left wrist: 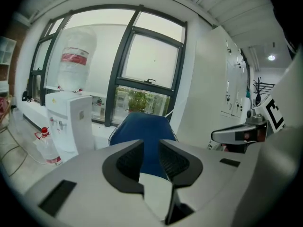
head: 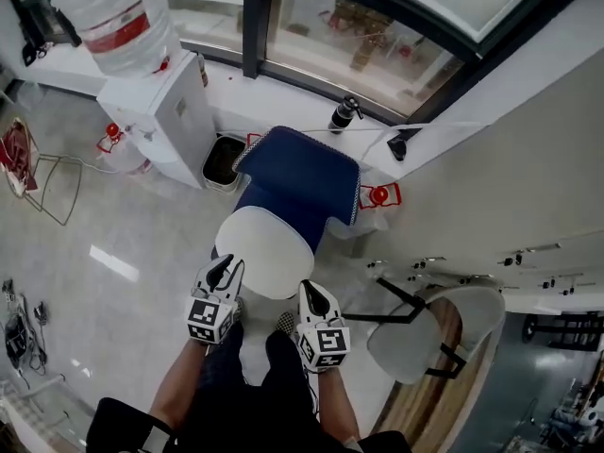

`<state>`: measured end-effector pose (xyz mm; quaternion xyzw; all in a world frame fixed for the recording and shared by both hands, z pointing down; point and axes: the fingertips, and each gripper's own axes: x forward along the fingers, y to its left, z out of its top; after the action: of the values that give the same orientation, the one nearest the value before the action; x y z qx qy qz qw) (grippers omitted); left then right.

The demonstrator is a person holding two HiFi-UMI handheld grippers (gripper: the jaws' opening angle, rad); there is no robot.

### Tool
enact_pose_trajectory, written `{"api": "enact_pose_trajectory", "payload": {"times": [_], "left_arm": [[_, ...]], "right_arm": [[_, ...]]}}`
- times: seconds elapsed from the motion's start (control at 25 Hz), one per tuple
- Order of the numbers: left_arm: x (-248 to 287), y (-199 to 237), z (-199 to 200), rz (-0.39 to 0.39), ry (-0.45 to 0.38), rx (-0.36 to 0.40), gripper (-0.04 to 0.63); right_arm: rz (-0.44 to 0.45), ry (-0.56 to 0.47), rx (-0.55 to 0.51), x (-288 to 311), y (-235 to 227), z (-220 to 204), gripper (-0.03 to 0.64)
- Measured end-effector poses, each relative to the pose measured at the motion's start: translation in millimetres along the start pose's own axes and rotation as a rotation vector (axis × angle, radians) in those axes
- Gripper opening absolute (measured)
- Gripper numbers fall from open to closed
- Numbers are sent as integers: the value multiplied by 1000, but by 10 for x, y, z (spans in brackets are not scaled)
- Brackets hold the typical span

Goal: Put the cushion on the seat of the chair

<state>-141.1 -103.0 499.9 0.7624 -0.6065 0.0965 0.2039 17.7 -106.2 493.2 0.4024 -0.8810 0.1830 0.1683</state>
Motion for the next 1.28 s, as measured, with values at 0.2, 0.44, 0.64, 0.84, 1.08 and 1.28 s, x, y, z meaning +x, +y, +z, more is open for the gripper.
{"api": "enact_pose_trajectory", "payload": {"times": [0.2,0.44,0.64,0.84,1.08,1.28], "left_arm": [[-326,-259,357,-19,-39,40,78],[-748,-510,728,-38,-74,64,51],[-951,-693,914,-61,-102,99,41],[-1115,-869,1036,-81,-123,120,37],[-1265,-1148,1174,-128,-154,167,32],[-1384,-1241,1258,-144,-190,190,31]], "right_arm": [[-13,-54,-43,-286,89,338,34],[-23,-108,-53,-677,237,660,34],[-26,-146,-58,-937,358,786,34],[-31,-202,-77,-1164,430,959,34],[-49,-258,-94,-1378,428,1116,34],[-57,-289,-106,-1492,481,1145,34]]}}
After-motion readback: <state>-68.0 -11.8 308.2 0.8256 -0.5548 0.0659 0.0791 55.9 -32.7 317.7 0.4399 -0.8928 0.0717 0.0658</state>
